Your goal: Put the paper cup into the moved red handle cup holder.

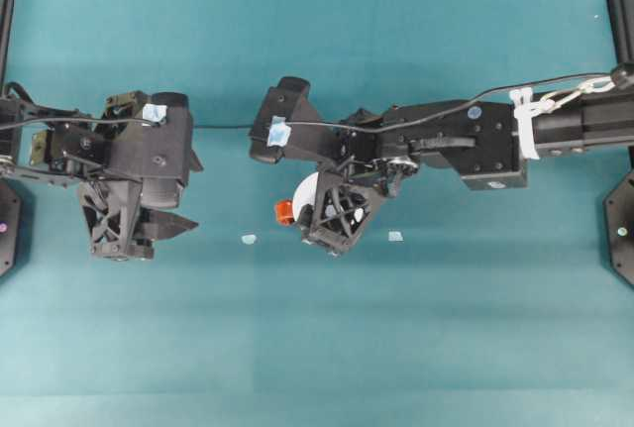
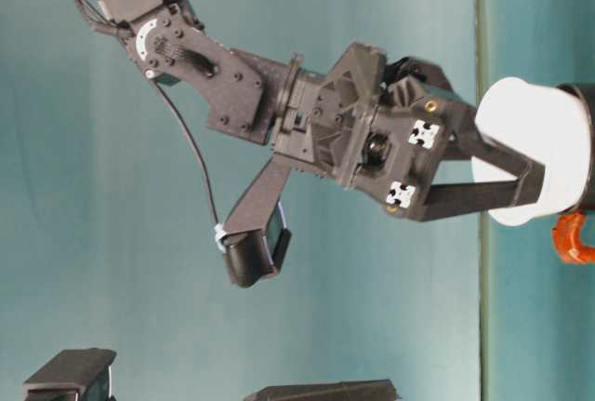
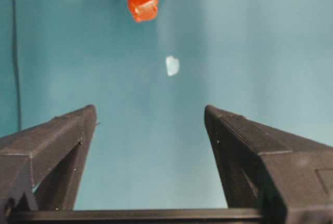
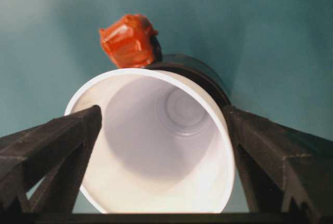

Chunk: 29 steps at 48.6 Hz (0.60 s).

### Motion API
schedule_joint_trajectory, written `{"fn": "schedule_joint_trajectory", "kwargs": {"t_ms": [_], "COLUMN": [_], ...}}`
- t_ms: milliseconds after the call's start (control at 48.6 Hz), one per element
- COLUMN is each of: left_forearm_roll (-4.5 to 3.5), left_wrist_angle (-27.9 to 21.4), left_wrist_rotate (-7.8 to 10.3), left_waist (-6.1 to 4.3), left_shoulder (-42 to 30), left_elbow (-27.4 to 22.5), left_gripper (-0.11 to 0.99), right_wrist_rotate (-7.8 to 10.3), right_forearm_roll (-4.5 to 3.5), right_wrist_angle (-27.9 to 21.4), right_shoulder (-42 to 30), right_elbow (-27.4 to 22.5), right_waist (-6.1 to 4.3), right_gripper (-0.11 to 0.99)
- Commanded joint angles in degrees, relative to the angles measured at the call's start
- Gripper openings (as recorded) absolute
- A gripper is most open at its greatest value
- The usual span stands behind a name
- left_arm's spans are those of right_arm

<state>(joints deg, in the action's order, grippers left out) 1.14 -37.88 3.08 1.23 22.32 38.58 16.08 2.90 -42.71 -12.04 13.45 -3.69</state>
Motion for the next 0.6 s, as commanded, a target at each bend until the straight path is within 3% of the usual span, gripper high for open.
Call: {"fn": "schedule_joint_trajectory", "kwargs": {"t_ms": [0,350,576], "left_forearm_roll": [0.09,0.09,0.09], "left_wrist_angle": [0.35,0.35,0.35], "left_wrist_rotate": [-0.09,-0.09,-0.09], "left_waist": [-0.09,-0.18,-0.18], "left_shoulder": [0.88,1.14,1.23], "left_elbow": [-0.79,-0.53,-0.53], "left_gripper": [0.85,0.85,0.85], "right_wrist_rotate": [-0.53,0.0,0.0], "right_forearm_roll": [0.09,0.09,0.09], "right_wrist_angle": [0.09,-1.32,-3.96], "right_shoulder": [0.7,1.05,2.02], "right_elbow": [-1.32,-2.11,-2.29], "right_waist": [0.44,1.85,2.11], "right_gripper": [0.83,0.83,0.81]}}
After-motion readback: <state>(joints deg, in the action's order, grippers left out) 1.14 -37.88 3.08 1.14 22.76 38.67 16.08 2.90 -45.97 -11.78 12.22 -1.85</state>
